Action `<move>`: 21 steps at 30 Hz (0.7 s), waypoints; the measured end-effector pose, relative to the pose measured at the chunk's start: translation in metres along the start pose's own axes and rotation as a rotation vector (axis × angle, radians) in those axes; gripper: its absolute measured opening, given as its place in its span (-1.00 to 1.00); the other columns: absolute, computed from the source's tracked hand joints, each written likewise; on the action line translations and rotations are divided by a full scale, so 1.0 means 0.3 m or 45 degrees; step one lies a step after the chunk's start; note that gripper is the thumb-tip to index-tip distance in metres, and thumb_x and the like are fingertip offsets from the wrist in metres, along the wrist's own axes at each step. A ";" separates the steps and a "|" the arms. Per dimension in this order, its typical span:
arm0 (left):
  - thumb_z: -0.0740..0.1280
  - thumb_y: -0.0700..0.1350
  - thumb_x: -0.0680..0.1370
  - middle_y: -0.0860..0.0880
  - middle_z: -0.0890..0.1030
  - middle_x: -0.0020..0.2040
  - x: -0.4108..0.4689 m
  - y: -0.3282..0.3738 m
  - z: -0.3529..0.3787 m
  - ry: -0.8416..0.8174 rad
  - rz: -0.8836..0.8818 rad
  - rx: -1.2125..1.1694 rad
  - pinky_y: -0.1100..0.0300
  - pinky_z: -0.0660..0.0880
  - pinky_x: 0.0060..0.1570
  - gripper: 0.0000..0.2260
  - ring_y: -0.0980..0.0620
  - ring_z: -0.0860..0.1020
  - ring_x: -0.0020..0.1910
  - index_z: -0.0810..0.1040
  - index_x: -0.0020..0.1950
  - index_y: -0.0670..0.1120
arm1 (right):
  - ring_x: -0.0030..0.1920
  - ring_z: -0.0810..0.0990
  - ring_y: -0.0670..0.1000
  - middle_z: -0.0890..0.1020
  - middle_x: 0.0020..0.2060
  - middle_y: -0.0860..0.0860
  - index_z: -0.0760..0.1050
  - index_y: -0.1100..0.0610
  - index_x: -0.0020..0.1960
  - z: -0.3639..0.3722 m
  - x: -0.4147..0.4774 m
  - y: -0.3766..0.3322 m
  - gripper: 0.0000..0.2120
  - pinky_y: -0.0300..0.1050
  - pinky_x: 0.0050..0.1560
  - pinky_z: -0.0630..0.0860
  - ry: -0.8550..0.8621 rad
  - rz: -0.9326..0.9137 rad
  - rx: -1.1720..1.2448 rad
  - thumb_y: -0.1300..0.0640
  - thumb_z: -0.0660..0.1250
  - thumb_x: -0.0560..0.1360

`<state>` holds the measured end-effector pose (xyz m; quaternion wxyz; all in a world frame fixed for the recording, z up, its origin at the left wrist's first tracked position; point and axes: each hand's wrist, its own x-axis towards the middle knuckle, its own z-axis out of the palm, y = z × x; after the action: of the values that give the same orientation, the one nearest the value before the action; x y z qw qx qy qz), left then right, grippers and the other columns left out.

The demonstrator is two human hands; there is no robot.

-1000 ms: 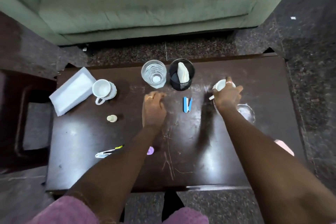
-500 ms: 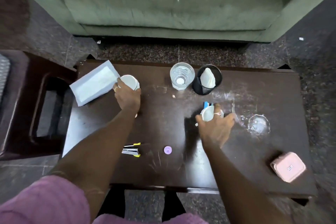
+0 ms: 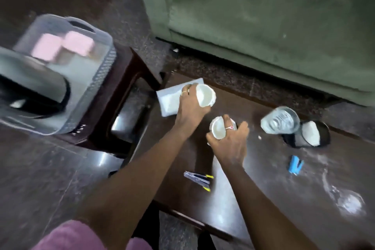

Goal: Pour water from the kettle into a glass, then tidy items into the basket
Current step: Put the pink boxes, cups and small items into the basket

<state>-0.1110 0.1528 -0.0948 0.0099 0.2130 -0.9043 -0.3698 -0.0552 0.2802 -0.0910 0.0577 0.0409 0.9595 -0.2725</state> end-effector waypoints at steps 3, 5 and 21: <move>0.52 -0.06 0.29 -0.14 0.49 0.24 0.064 -0.039 -0.237 0.143 -0.056 -0.120 0.22 0.30 0.22 -0.37 -0.08 0.45 0.24 0.40 0.30 -0.16 | 0.04 0.44 0.25 0.37 -0.01 0.15 0.45 0.01 0.27 0.029 0.084 -0.211 -0.36 0.05 -0.09 0.53 -0.034 -0.189 0.091 -0.03 0.45 0.20; 0.52 -0.02 0.27 -0.13 0.53 0.19 0.105 -0.081 -0.409 0.307 -0.088 -0.096 0.18 0.35 0.16 -0.39 -0.08 0.49 0.18 0.43 0.26 -0.15 | 0.10 0.43 0.20 0.36 0.04 0.11 0.42 -0.02 0.30 0.050 0.138 -0.375 -0.34 0.02 -0.01 0.50 -0.111 -0.301 0.129 -0.05 0.43 0.21; 0.52 -0.16 0.32 -0.20 0.47 0.28 0.395 -0.593 -0.882 0.469 -0.723 -0.105 0.05 0.39 0.13 -0.34 -0.18 0.43 0.26 0.32 0.36 -0.15 | 0.24 0.40 0.23 0.40 0.23 0.15 0.30 0.11 0.35 0.401 0.326 -1.271 -0.29 0.07 0.22 0.40 -0.518 -0.724 0.043 -0.01 0.47 0.27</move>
<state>-0.1051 -0.1829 -0.0389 0.0783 0.5189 -0.7763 -0.3492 -0.1835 -0.1020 -0.0079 0.1687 -0.2823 0.8968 -0.2960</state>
